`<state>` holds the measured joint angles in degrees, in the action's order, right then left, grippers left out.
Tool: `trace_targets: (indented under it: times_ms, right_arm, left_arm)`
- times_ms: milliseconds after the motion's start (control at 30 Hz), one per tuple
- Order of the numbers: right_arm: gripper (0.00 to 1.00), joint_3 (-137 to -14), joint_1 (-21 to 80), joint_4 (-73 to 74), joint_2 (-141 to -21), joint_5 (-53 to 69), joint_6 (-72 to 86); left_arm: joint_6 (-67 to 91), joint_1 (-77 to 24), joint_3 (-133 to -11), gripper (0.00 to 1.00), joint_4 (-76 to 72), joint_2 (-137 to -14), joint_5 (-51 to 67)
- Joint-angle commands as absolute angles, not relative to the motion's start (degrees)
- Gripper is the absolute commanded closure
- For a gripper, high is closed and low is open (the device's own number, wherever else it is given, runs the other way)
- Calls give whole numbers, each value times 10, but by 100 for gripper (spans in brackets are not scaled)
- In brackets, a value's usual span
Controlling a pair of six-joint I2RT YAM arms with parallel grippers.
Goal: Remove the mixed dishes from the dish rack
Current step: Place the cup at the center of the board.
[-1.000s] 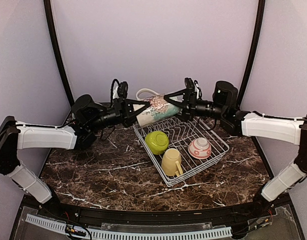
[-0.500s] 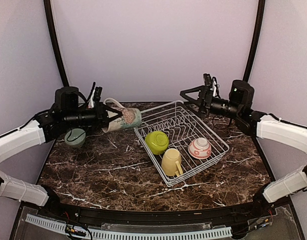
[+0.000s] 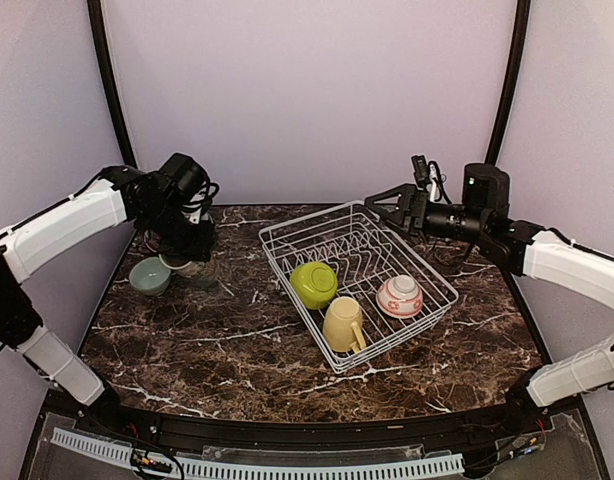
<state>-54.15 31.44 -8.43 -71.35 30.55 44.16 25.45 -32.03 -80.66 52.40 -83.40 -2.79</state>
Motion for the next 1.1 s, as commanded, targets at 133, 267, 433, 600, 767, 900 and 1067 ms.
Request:
trace_targets:
  times_ms: [133,267,433,600,767,900,1067]
  right_arm:
    - [1,-544,312,-42,-663,268,415]
    - [1,-549,312,-18,-652,260,404]
    - [1,-545,311,-2,-638,242,392]
    - [1,-550,312,22,-634,232,378]
    - [1,-549,311,28,-635,224,372]
    - [1,-551,312,26,-642,226,371]
    - [1,-552,312,27,-653,236,375]
  left_arm:
    - [180,-321,-926,99,585,-956,-141]
    - [170,-321,-975,99,602,-1019,-167]
    - [160,-320,-1009,99,608,-1068,-163]
    - [157,-316,-1007,99,610,-1092,-178]
    - [157,-309,-994,99,606,-1100,-177]
    - [148,-306,-984,94,594,-1105,-158]
    - [148,-304,-969,86,593,-1107,-173]
